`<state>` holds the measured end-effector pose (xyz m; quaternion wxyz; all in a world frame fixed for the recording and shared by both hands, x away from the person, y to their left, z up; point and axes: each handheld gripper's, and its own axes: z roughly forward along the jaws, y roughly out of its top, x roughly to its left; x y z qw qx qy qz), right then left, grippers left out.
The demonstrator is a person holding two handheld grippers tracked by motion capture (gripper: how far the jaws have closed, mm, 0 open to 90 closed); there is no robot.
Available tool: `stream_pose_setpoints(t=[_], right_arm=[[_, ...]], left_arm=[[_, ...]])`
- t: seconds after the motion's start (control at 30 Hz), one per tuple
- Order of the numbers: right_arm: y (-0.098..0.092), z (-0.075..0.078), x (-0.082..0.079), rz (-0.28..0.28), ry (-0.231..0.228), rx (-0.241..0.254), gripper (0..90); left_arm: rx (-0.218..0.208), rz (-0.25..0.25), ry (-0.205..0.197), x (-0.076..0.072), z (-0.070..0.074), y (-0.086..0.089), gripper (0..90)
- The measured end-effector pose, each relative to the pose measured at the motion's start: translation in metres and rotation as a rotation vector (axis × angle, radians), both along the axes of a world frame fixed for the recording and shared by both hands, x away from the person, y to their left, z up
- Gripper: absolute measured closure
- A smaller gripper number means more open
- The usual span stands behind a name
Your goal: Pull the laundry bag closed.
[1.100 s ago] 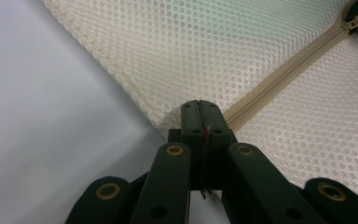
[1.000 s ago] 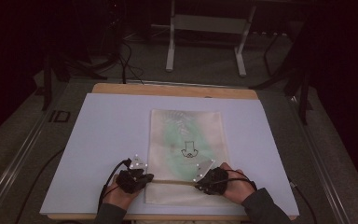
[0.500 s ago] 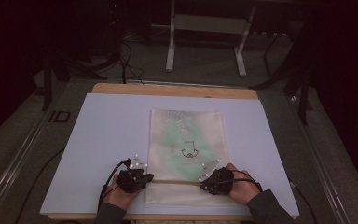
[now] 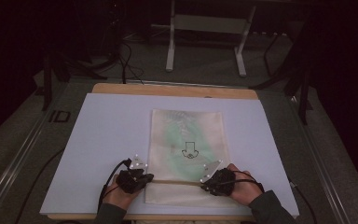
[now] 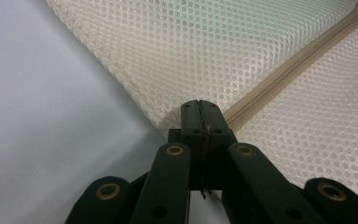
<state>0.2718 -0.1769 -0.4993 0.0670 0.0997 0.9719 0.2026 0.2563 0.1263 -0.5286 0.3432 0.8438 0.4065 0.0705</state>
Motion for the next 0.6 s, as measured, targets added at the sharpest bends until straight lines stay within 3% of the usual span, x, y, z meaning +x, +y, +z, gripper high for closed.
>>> stream_pose_setpoints(t=[0.6], right_arm=[[-0.011, 0.002, 0.000, -0.017, 0.002, 0.024, 82.4]], left_arm=[[0.000, 0.001, 0.000, 0.000, 0.000, 0.000, 89.5]])
